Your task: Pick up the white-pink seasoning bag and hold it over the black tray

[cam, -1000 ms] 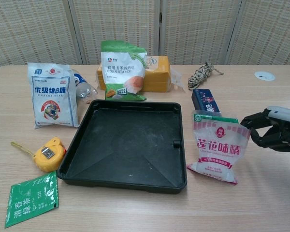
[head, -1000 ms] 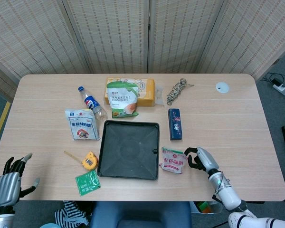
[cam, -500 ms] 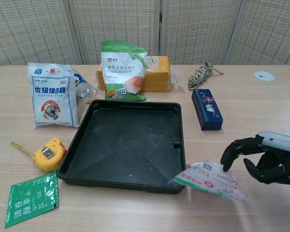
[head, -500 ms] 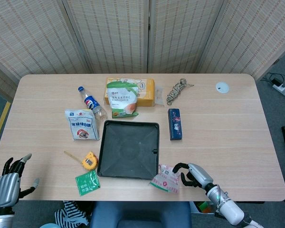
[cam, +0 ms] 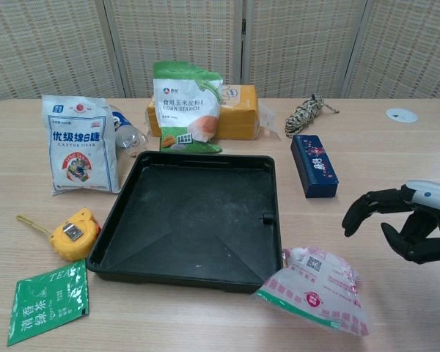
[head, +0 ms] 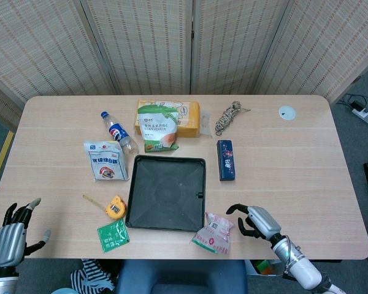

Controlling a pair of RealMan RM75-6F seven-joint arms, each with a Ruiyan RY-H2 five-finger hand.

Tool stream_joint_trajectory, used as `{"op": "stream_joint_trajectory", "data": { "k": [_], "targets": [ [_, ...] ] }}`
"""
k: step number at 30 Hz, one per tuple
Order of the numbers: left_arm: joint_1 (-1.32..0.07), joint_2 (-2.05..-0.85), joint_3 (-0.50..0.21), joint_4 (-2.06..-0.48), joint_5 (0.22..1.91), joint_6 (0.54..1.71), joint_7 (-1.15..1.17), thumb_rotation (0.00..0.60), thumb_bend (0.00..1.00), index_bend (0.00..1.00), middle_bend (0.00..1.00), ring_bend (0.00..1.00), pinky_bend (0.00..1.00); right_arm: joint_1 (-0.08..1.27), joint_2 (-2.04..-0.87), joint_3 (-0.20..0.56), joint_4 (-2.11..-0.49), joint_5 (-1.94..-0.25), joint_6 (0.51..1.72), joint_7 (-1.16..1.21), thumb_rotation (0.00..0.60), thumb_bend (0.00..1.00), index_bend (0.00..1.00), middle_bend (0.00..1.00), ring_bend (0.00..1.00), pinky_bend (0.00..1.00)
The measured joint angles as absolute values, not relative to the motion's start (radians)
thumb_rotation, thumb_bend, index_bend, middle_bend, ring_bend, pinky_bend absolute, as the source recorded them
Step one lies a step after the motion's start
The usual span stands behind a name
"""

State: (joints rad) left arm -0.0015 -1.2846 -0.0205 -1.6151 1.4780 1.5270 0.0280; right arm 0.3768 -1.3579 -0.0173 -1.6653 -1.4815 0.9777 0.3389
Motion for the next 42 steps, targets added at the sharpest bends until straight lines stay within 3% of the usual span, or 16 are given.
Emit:
{"op": "stream_joint_trajectory", "data": {
  "k": [2, 5, 10, 19, 28, 34, 42],
  "targets": [
    [-0.002, -1.285, -0.021, -1.617, 1.479, 1.528, 0.029, 0.600, 0.35, 0.15, 0.22, 0.20, 0.08, 0.384, -1.354, -0.021, -1.644, -1.516, 0.988, 0.300, 0.600, 0.53, 0.20, 0.23, 0.93, 0.84],
    [-0.002, -1.284, -0.021, -1.621, 1.480, 1.528, 0.032, 0.600, 0.35, 0.15, 0.22, 0.20, 0.08, 0.399, -1.349, -0.030, -1.617, -1.563, 0.996, 0.222, 0.600, 0.36, 0.14, 0.17, 0.91, 0.83],
    [-0.003, -1.281, -0.021, -1.630, 1.482, 1.530, 0.039, 0.600, 0.35, 0.15, 0.22, 0.20, 0.08, 0.445, -1.346, -0.048, -1.580, -1.622, 0.971, 0.109, 0.600, 0.22, 0.00, 0.07, 0.86, 0.83],
    [0.003, -1.270, -0.020, -1.648, 1.480, 1.536, 0.049, 0.600, 0.35, 0.14, 0.22, 0.20, 0.08, 0.504, -1.401, -0.061, -1.497, -1.687, 0.946, 0.000, 0.600, 0.21, 0.00, 0.05, 0.85, 0.83],
    [0.006, -1.264, -0.019, -1.658, 1.479, 1.539, 0.054, 0.600, 0.35, 0.14, 0.22, 0.20, 0.08, 0.525, -1.497, -0.089, -1.347, -1.753, 0.993, 0.036, 0.600, 0.21, 0.01, 0.08, 0.85, 0.83],
    [0.008, -1.259, -0.020, -1.667, 1.480, 1.543, 0.056, 0.600, 0.35, 0.14, 0.22, 0.20, 0.08, 0.531, -1.580, -0.107, -1.226, -1.795, 1.052, 0.100, 0.600, 0.21, 0.09, 0.13, 0.86, 0.83],
    [0.014, -1.248, -0.018, -1.673, 1.478, 1.548, 0.053, 0.600, 0.35, 0.15, 0.22, 0.20, 0.08, 0.537, -1.689, -0.121, -1.060, -1.835, 1.155, 0.218, 0.600, 0.21, 0.31, 0.24, 0.91, 0.83]
  ]
}}
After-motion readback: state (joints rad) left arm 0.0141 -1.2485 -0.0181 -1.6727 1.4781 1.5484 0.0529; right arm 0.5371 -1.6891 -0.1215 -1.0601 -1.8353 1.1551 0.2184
